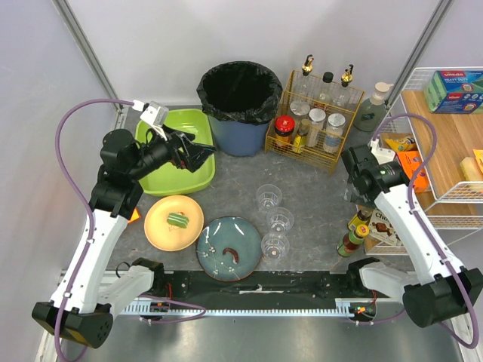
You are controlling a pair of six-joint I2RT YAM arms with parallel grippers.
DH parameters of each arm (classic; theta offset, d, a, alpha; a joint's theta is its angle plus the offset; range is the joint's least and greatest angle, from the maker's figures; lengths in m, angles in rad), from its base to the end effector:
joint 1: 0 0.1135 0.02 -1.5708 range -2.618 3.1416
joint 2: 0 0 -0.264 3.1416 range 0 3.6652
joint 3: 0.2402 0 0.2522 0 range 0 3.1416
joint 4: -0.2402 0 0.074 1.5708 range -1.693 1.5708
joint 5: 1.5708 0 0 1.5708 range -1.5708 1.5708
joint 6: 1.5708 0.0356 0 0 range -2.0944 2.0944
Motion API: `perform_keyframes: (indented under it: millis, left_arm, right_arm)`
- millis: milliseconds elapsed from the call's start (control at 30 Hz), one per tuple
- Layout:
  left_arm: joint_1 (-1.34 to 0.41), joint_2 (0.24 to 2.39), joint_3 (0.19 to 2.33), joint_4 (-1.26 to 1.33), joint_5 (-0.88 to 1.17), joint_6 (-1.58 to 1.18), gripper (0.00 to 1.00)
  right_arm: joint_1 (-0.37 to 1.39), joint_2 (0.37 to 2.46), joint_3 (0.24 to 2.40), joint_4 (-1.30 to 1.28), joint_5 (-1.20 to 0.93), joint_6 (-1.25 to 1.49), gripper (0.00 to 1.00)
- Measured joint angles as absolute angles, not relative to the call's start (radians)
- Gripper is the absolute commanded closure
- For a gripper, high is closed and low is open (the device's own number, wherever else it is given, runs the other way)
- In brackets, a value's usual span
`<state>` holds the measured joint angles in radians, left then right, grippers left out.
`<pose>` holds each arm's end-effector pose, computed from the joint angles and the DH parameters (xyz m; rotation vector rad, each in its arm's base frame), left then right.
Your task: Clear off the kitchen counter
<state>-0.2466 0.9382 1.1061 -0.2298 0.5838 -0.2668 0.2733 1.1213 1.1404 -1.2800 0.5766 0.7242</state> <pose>0.1881 -0.0676 0.4201 0.4440 1.6349 -0.8629 0.1793 0.0301 0.3170 0.6879 2.4688 -0.4755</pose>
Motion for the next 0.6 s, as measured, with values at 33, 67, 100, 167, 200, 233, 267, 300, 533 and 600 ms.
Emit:
perform_keyframes:
  millis: [33,67,100,167,200,233,267,300,533,600]
  left_arm:
    - [-0.247,0.938,1.106,-0.23,0.578,-0.267,0.01]
    - [-0.249,0.938,1.106,-0.23,0.575,-0.267,0.01]
    - [-0.249,0.938,1.106,-0.23,0.569,-0.267,0.01]
    - [-0.249,0.938,1.106,-0.231,0.556,-0.268,0.01]
    - [-0.249,0.938,1.106,-0.232,0.55,-0.268,0.01]
    - [-0.249,0.938,1.106,-0.233,0.547,-0.268,0.01]
    - [-0.249,0.938,1.106,-0.234,0.541,-0.268,0.01]
    - [-0.249,0.937,1.106,-0.236,0.535,-0.268,0.01]
    - [-0.249,0.933,1.106,-0.239,0.52,-0.268,0.01]
    - [-0.249,0.932,1.106,-0.239,0.514,-0.268,0.01]
  right_arm:
    - [0.27,1.118,1.126,-1.278,0.577,0.727,0.2]
    - [0.264,1.111,1.11,-1.271,0.575,0.732,0.22]
    - [0.262,1.106,1.099,-1.264,0.573,0.734,0.23]
    - [0.257,1.092,1.072,-1.242,0.563,0.737,0.27]
    - [0.256,1.085,1.059,-1.231,0.558,0.737,0.28]
    - [0.254,1.08,1.048,-1.222,0.554,0.737,0.3]
    - [0.252,1.075,1.037,-1.211,0.552,0.737,0.31]
    - [0.25,1.07,1.024,-1.2,0.55,0.737,0.32]
    - [0.242,1.05,0.966,-1.131,0.548,0.722,0.44]
    - [0.239,1.044,0.954,-1.117,0.554,0.712,0.5]
